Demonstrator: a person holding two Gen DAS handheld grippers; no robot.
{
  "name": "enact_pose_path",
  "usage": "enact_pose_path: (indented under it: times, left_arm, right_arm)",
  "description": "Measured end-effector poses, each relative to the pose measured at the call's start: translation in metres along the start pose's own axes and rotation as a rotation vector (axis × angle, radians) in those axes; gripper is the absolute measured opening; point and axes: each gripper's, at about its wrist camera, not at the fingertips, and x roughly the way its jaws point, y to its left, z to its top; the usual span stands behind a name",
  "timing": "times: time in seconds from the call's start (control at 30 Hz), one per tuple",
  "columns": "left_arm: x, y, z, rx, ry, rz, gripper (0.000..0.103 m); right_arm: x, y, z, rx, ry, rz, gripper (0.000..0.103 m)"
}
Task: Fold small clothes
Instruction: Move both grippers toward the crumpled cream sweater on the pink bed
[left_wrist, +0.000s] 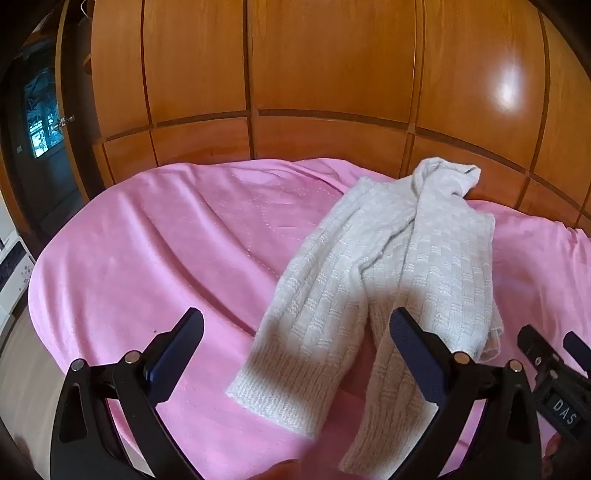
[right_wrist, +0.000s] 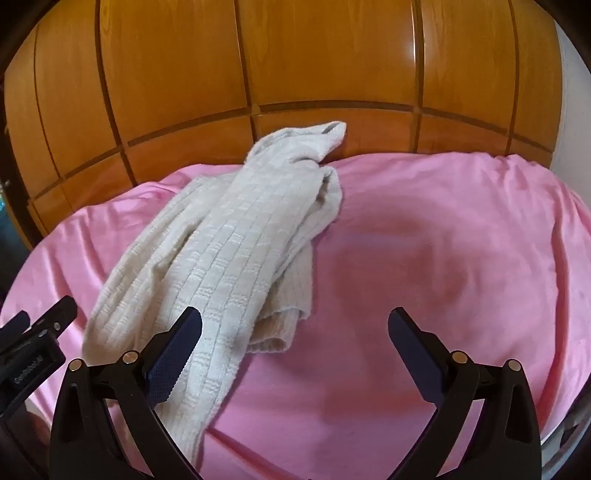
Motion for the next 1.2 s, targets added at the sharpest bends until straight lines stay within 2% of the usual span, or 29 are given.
enact_pose_path:
  times: [0.33, 1.03, 1.1, 1.13, 1.2]
  left_arm:
    - [-0.002, 0.004, 0.005, -0.021, 0.007, 0.007, 0.1]
    - [0.01, 0.02, 0.006, -0.06, 0.026, 0.023, 0.1]
    - [0.01, 0.022, 0.006, -0.065, 0.028, 0.024, 0.1]
    - [0.011, 0.023, 0.006, -0.07, 0.029, 0.023, 0.1]
    - [0.014, 0.025, 0.005, -0.076, 0.036, 0.024, 0.1]
  right_arm:
    - [-0.002, 0.002, -0.003, -0.004, 0.016, 0.039, 0.1]
    - [0.008, 0.007, -0.013, 0.019, 0.119, 0.21, 0.099]
    - [0.009, 0.008, -0.014, 0.014, 0.129, 0.223, 0.093]
    - [0.011, 0.009, -0.015, 0.014, 0.14, 0.236, 0.086]
    - [0.014, 0.01, -0.016, 0.016, 0.161, 0.261, 0.082]
